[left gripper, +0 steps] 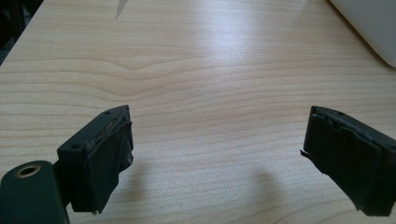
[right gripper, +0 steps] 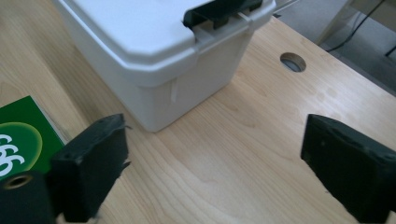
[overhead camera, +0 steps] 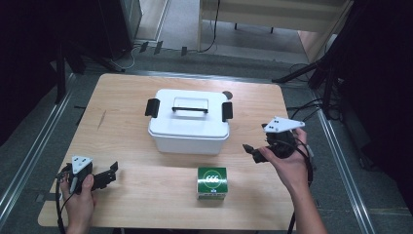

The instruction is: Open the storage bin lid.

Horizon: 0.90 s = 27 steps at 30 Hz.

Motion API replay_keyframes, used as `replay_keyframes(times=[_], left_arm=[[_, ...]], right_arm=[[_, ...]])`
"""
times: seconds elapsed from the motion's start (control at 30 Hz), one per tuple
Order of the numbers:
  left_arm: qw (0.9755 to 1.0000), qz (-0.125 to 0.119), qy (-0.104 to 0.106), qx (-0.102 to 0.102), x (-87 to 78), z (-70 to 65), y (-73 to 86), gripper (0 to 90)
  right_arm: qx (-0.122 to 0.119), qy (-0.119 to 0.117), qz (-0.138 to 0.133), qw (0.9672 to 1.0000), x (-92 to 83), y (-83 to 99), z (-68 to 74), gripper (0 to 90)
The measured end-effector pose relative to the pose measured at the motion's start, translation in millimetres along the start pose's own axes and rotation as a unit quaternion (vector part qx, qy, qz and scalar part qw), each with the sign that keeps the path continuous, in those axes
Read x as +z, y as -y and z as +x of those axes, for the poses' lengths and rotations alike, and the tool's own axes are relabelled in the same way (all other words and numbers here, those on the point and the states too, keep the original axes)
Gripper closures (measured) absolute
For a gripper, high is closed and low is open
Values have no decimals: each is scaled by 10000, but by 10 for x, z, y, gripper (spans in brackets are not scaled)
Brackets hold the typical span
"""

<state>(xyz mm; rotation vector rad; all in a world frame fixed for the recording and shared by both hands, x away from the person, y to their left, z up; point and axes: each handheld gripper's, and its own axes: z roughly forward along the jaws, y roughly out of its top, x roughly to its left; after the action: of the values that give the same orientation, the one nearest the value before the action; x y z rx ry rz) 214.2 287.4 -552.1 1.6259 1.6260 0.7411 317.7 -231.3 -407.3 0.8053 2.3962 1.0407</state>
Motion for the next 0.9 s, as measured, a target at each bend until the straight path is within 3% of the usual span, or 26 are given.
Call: replay_keyframes(times=[0.2,0.43,0.63,0.73,0.9], left_arm=[[9999,-33,-129,43,9,-24,2,83],[9998,-53,-192,83,6,-35,1,83],[9997,-39,-210,118,5,-41,0,83],[9997,-49,-198,124,7,-45,1,83],[9997,-47,-182,125,7,-45,1,83]], right_arm=[[-428,-254,205,9986,81,-281,-104,142],[-876,-510,499,9936,201,-517,-269,168],[-1319,-682,877,9850,331,-809,-348,204],[-1472,-711,954,9819,396,-936,-309,230],[-1732,-956,1123,9738,541,-1085,-208,318]])
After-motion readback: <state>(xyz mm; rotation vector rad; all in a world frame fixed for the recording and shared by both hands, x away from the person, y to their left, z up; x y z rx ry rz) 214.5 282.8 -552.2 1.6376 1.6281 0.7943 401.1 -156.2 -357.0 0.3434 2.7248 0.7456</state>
